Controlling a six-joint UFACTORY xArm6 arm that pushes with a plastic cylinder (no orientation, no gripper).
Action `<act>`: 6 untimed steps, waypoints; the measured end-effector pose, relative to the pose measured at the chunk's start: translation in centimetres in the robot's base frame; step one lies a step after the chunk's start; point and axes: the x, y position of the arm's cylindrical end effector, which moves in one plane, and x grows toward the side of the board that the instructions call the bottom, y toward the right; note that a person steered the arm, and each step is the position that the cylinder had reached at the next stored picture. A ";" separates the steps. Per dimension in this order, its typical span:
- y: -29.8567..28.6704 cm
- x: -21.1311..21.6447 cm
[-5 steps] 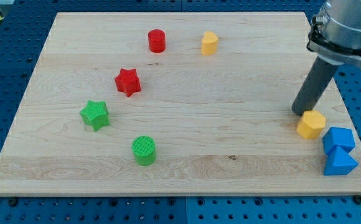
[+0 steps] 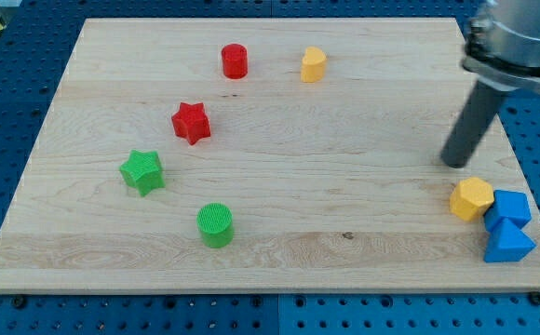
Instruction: Separate yellow hexagon from the blue cube
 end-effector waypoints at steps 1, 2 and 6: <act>4.0 1.0; 4.1 3.4; -1.9 5.4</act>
